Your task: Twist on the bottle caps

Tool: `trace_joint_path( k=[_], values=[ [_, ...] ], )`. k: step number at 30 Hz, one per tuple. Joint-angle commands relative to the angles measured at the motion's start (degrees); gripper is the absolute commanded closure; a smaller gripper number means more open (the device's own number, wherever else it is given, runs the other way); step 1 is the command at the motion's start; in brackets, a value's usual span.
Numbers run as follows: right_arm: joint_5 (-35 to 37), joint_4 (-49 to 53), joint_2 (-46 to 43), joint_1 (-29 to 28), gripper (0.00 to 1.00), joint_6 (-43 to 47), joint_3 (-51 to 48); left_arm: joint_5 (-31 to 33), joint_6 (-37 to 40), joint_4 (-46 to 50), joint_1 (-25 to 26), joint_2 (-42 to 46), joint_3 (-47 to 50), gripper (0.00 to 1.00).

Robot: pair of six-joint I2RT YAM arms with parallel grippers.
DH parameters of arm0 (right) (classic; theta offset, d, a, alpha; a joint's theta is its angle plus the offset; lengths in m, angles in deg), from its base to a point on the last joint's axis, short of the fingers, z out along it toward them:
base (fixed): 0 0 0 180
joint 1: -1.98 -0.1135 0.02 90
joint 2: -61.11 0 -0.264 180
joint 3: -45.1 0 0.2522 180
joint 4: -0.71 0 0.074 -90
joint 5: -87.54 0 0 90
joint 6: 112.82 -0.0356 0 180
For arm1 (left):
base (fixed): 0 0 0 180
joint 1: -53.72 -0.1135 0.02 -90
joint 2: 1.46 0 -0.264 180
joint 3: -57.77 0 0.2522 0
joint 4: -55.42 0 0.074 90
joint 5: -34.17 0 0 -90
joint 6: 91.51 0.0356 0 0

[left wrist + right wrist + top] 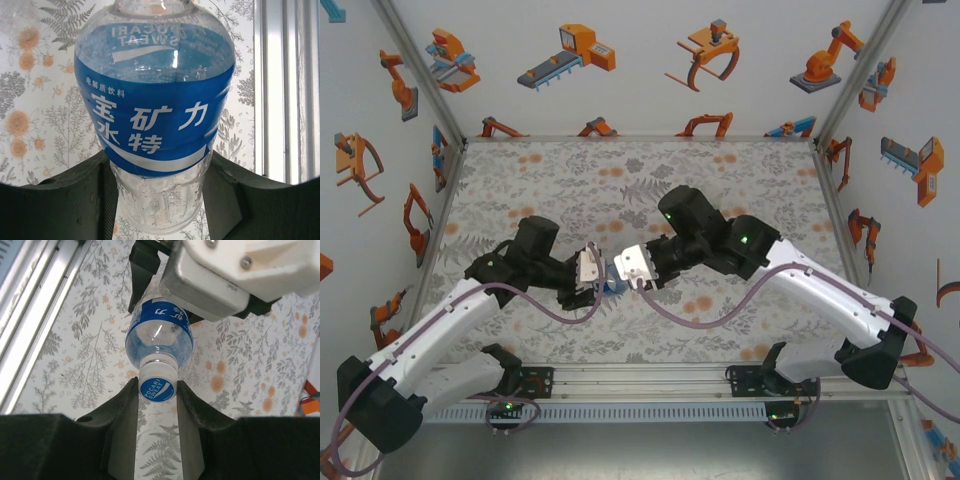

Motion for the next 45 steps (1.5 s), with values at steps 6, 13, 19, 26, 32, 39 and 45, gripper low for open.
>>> trace_joint_path(
  k=[6,13,19,26,32,39,45],
  values=[
    [2.07,0.00,0.18,-2.38,1.00,6.42,-0.96,-5.99,0.17,-0.82,0.34,-0.52,-3.80,1.00],
    [3.44,-9.82,-2.61,-2.29,1.00,-17.21,-6.48,-3.49,-0.12,-3.32,0.37,1.43,-2.34,1.00],
    [7.12,-19.90,-5.06,-2.16,1.00,-47.81,-13.59,0.20,-1.32,-6.25,0.28,3.41,-1.00,1.00],
    [12.14,-27.48,-6.26,-2.15,1.00,-84.68,-17.05,3.31,-2.39,-9.33,0.33,5.61,0.72,1.00],
    [15.09,-29.88,-5.45,-0.60,1.00,-114.02,-21.24,5.14,-3.58,-11.92,0.39,7.30,1.77,1.00],
    [14.63,-27.07,-3.89,2.51,0.88,-127.32,-23.24,7.98,-4.81,-13.73,0.36,8.36,2.62,1.00],
    [13.20,-28.76,-3.27,4.16,0.67,-118.10,-20.39,7.46,-4.55,-13.63,0.38,7.56,2.46,1.00]
  ],
)
